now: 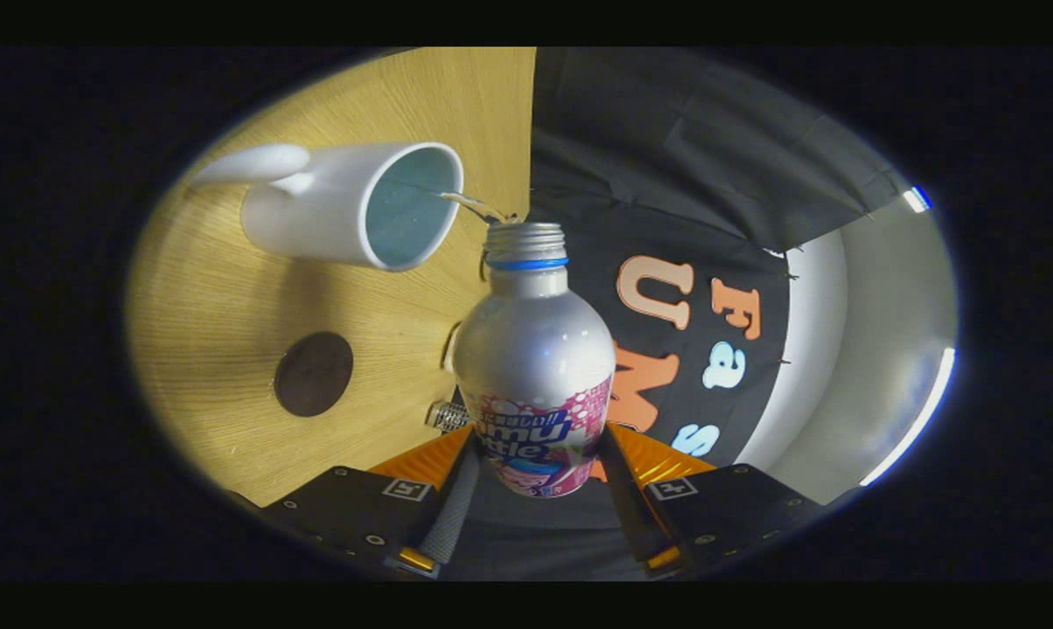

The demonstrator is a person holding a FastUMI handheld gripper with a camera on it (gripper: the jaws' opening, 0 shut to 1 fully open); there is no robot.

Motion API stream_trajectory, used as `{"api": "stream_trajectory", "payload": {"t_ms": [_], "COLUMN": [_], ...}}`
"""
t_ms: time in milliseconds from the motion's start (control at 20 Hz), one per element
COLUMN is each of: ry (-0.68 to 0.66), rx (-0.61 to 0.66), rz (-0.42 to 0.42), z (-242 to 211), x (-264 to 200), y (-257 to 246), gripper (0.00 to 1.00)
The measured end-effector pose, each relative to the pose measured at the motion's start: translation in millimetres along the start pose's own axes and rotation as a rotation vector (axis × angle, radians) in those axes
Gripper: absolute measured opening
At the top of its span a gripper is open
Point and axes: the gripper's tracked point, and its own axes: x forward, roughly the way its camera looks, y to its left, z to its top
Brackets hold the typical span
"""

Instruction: Take the bottle from table, then pour the juice into the cup, finally place the bottle on the coaster

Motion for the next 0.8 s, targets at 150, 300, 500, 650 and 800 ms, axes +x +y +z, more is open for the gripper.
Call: {"api": "stream_trajectory", "payload": {"t_ms": [150, 300, 500, 650, 800], "ry": [0.001, 0.007, -0.005, -0.011, -0.010], "rx": [-0.022, -0.054, -0.090, -0.108, -0.132], "rz": [-0.005, -0.004, 0.001, 0.006, 0.015], "z": [-0.5, -1.5, -0.4, -0.6, 0.3], "x": [3.1, 6.0, 6.6, 7.9, 7.2], "y": [-1.2, -4.6, -7.5, -8.2, -9.6], "gripper": [0.74, 0.74, 0.74, 0.74, 0.74]}}
